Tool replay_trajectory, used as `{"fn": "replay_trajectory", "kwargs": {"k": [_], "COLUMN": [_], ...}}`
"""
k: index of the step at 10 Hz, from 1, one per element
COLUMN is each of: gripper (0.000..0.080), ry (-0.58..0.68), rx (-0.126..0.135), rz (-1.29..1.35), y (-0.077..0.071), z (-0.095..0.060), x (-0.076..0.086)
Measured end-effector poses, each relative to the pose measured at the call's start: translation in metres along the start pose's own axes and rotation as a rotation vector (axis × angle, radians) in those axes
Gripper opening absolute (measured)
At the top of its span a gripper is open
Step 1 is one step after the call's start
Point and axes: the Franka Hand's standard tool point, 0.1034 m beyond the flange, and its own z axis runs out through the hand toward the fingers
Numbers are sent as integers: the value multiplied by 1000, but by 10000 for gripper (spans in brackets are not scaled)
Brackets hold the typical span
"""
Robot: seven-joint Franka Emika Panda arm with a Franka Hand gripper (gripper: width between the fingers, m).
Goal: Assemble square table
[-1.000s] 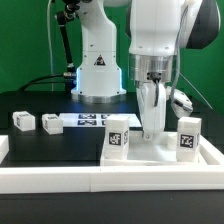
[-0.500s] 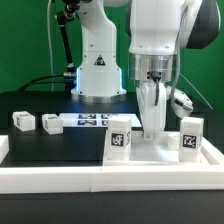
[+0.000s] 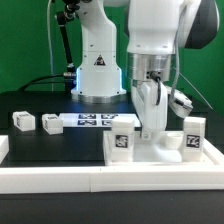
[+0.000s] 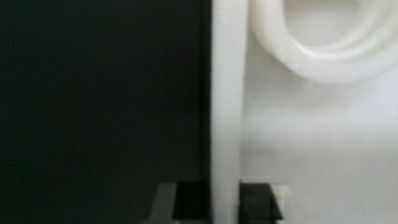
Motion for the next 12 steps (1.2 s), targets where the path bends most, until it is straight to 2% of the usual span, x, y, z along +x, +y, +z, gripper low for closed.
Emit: {"fn": "replay_trajectory", "kwargs": {"k": [1, 2, 8, 9, 10, 12], "gripper": [61, 61, 65, 67, 67, 67], "ry": [5, 5, 5, 4, 4, 12], "rx": [2, -8, -36, -48, -48, -38], "rz": [-10, -76, -395, -508, -612, -738], "y": [-1, 2, 17, 18, 17, 14], "z": [-1, 0, 3, 3, 1, 1], "x": [13, 19, 33, 49, 62, 69]}}
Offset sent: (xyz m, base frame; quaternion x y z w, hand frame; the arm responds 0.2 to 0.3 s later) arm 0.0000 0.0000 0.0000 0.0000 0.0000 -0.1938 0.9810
